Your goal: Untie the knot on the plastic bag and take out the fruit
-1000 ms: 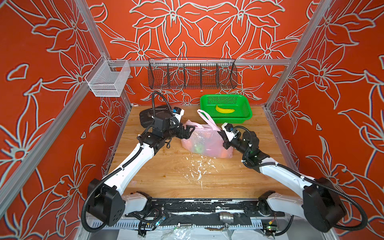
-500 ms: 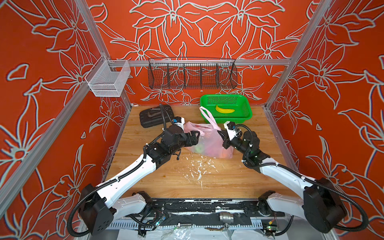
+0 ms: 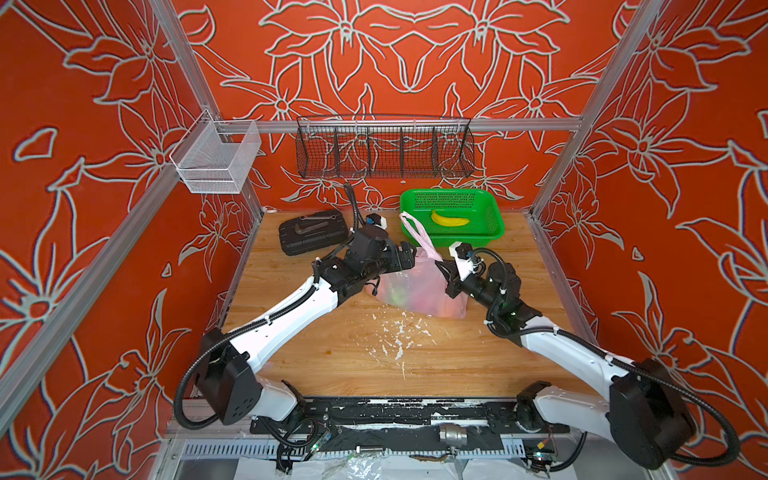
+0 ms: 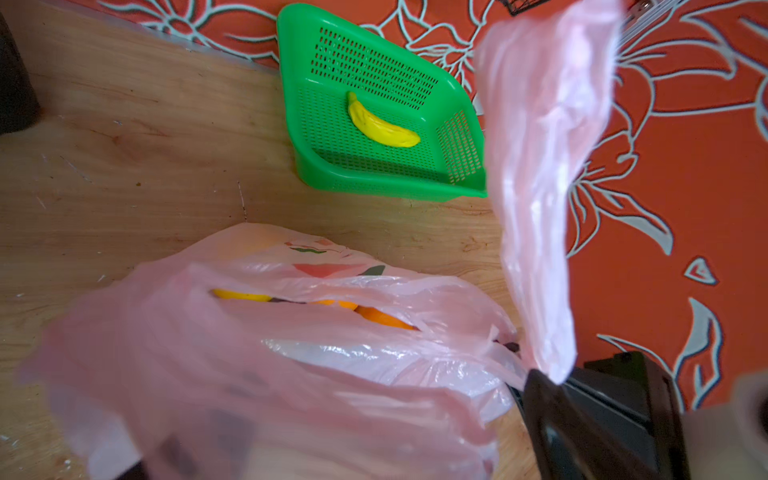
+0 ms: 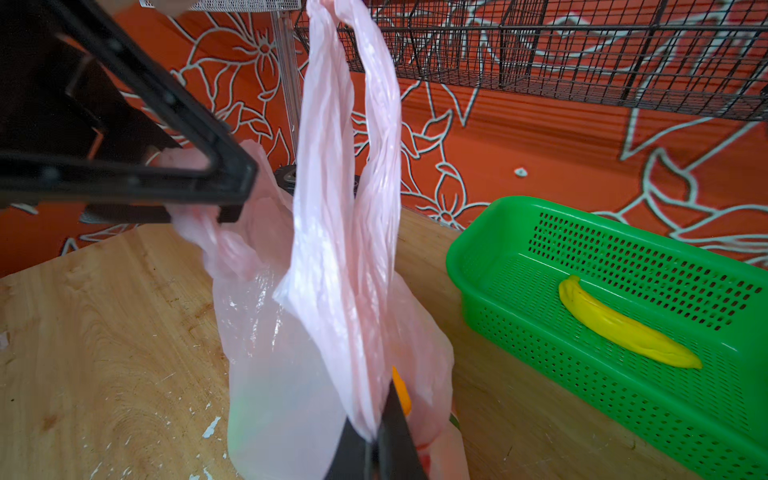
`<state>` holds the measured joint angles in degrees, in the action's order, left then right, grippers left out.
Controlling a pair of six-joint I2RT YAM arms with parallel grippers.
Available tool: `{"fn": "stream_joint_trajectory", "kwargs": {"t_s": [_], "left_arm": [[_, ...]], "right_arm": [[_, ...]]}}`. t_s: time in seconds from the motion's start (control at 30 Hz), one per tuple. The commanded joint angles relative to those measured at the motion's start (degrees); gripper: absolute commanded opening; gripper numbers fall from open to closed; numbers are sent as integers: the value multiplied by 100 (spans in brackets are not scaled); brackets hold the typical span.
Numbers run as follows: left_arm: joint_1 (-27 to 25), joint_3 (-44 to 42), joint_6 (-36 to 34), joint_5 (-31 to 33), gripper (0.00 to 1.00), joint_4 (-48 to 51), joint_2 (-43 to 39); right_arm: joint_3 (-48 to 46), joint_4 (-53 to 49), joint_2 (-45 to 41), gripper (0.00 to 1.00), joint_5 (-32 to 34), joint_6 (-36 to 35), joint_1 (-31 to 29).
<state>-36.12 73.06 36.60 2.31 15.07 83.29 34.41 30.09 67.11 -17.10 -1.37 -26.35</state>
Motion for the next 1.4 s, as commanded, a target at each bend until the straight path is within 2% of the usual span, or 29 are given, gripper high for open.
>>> {"fn": "stream_joint_trajectory", "kwargs": {"t_s": [0.0,0.03,0.1,0.17,0.2,0.3,0.43,0.5,0.53,0.63,0.67,0.73,0.8,0.87,0.93,1.07,1.2,1.27,1.37], "left_arm": [[-20,244,-80,56,98,259,176],[-11,300,-127,107,85,329,206],[50,401,-228,144,42,472,232],[282,417,-275,-196,12,439,210],[422,460,-350,-345,1,447,208],[842,913,-820,-736,0,821,349],[1453,1442,-809,-1528,0,972,590],[1736,1750,-592,-2011,0,985,819],[1820,1884,-494,-2222,0,958,927],[1972,2254,-130,-2753,0,726,1282],[1978,2396,-64,-2861,0,700,1416],[1986,2705,-34,-2990,0,779,1648],[1988,2924,-36,-3030,0,839,1814],[1988,2993,-27,-3024,0,809,1896],[1981,3022,-71,-3052,0,829,1914],[1985,2921,-109,-3060,0,825,1820],[1990,2717,-88,-3043,0,730,1679],[1988,2652,-105,-3052,0,732,1631],[1988,2566,-116,-3018,0,728,1545]], "right_arm": [[-55,120,-162,2,-155,77,-19],[-67,120,-172,3,-138,88,-19],[-142,120,-226,3,-101,84,-19],[-243,135,-312,3,-99,52,-19],[-297,154,-371,3,-127,21,-19],[-449,194,-570,5,-337,-153,-15],[-799,441,-781,8,-1036,-512,-40],[-927,333,-802,8,-1642,-1096,-176],[-916,131,-768,8,-1712,-1341,-296],[-720,-991,-502,12,-2168,-2503,-712],[-649,-1319,-366,14,-2304,-2840,-840],[-601,-1482,-186,22,-2274,-3012,-979],[-638,-1287,-201,38,-2243,-2906,-997],[-578,-1288,-376,66,-2129,-2765,-997],[-428,-1392,-575,73,-1846,-2567,-996],[158,-1532,-831,79,-1231,-1650,-989],[922,-1540,-717,85,-1103,-717,-977],[1487,-1775,-476,87,-533,-63,-979],[2641,-2926,114,84,436,548,-982]]}}
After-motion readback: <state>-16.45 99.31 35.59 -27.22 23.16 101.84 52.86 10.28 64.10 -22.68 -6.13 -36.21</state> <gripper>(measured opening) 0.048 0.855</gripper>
